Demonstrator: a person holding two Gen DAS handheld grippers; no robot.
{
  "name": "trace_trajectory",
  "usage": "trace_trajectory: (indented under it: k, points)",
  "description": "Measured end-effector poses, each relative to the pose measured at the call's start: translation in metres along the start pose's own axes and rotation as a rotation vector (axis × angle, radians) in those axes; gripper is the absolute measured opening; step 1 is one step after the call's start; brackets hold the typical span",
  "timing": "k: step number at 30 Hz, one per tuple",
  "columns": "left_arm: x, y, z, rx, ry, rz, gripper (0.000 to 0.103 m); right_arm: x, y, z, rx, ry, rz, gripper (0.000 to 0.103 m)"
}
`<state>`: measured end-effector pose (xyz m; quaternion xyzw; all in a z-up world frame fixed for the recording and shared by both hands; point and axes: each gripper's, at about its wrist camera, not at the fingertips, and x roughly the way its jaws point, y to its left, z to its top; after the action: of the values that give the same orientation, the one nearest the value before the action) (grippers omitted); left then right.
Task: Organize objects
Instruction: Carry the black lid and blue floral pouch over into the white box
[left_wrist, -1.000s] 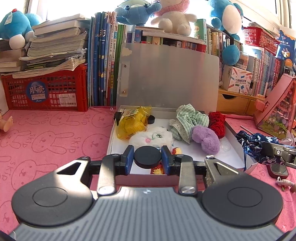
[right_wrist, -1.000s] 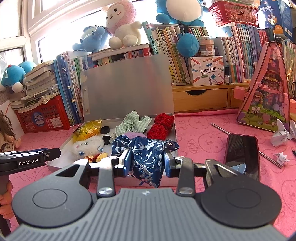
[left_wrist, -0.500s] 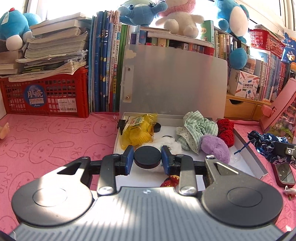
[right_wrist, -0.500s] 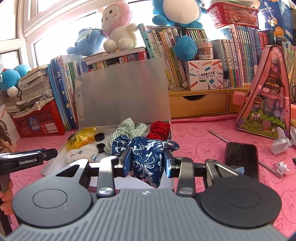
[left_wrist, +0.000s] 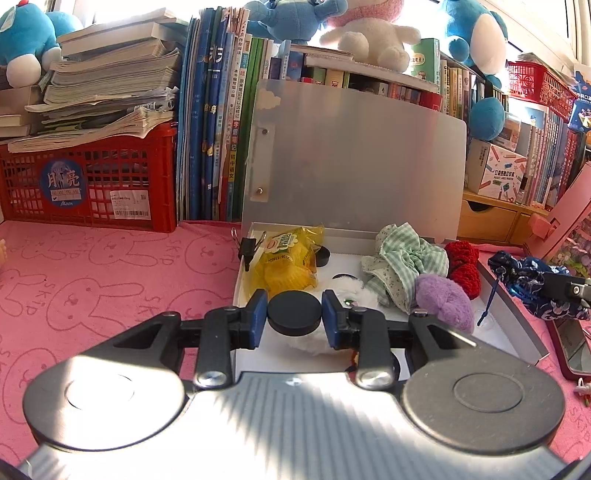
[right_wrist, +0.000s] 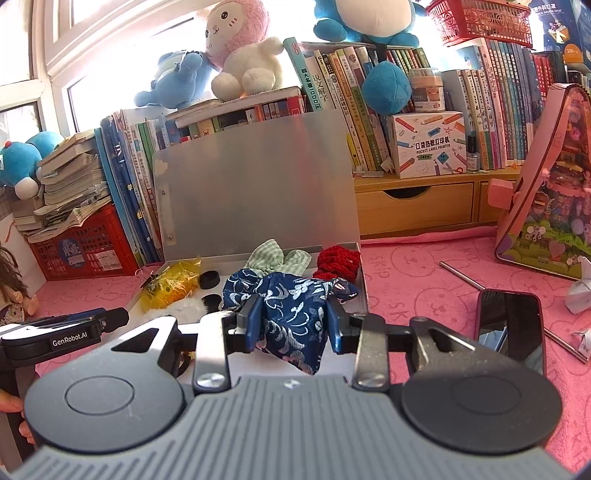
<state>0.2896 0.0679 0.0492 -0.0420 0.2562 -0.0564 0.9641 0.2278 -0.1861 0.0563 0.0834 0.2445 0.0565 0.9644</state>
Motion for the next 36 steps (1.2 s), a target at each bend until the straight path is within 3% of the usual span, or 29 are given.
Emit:
trace_trajectory:
  k: [13, 22, 36]
  points:
    - [0.025, -0.013, -0.005, 0.038, 0.019, 0.02, 0.037, 0.031, 0.027, 0.003, 0.046, 0.047, 0.197, 0.04]
    - [0.032, -0.017, -0.009, 0.066, 0.015, 0.028, 0.037, 0.05, 0.03, -0.02, -0.01, 0.115, 0.137, 0.04]
    - [0.041, -0.023, -0.008, 0.08, 0.013, 0.043, 0.037, 0.064, 0.024, -0.027, -0.067, 0.113, 0.007, 0.04]
